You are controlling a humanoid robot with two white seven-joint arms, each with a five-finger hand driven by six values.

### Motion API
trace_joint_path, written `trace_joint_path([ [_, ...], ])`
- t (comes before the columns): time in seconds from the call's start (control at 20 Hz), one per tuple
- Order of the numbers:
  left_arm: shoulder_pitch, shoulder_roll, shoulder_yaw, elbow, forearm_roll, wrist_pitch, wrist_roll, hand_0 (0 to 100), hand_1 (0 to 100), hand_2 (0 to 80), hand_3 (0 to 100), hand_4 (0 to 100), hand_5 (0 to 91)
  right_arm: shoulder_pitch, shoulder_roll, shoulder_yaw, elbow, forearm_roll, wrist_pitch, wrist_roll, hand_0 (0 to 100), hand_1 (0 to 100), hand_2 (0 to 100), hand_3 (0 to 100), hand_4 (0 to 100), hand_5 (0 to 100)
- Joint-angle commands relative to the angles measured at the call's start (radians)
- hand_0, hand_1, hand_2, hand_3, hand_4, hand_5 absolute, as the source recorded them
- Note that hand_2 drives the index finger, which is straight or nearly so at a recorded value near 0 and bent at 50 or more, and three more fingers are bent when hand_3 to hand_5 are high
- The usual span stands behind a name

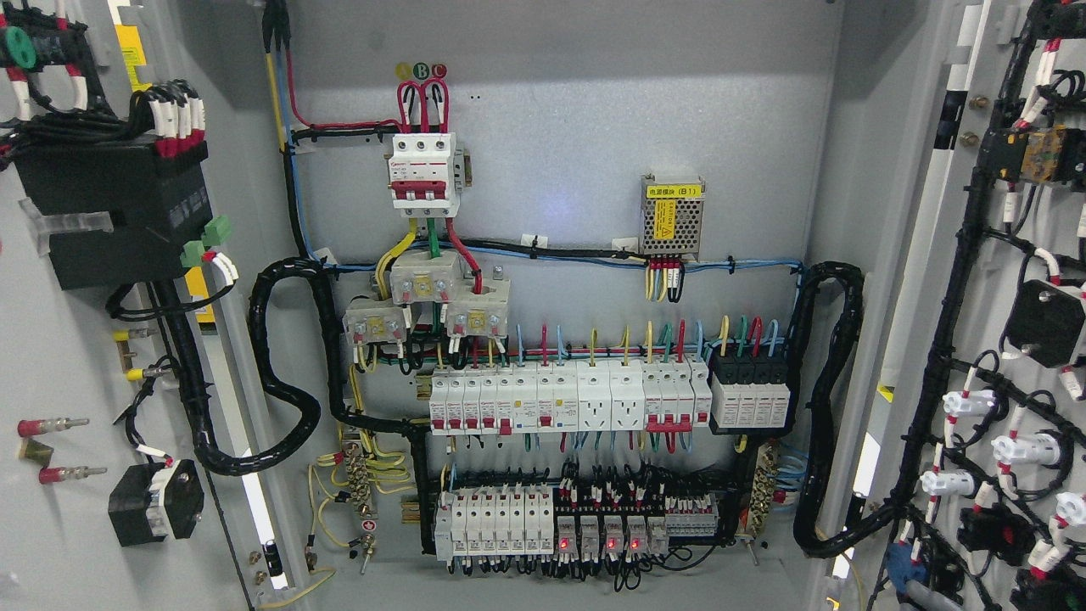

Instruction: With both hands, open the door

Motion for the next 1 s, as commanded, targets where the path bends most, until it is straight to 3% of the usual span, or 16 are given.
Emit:
trace_joint_path([
  [0.0, -0.001, -0.008, 0.15, -0.077, 0.014, -0.023, 0.001, 0, 0, 0.0, 0, 0, 0.0, 0.004, -0.004, -0.066, -0.005, -0.029, 0.003, 0.004, 21, 0, 0, 0, 0, 0],
  [0.5, -0.007, -0.017, 0.274, -0.078, 0.138, -0.015, -0.001, 0, 0, 0.0, 0, 0, 0.0, 0.027, 0.003, -0.104, -0.005, -0.064, 0.003, 0.004, 21, 0, 0, 0, 0, 0],
  [0.95, -0.004, 0.0, 0.337, -0.072, 0.181, 0.037, -0.01, 0, 0, 0.0, 0, 0, 0.0, 0.029, 0.002, -0.148, 0.0, -0.121, 0.01, 0.004, 21, 0, 0, 0, 0, 0],
])
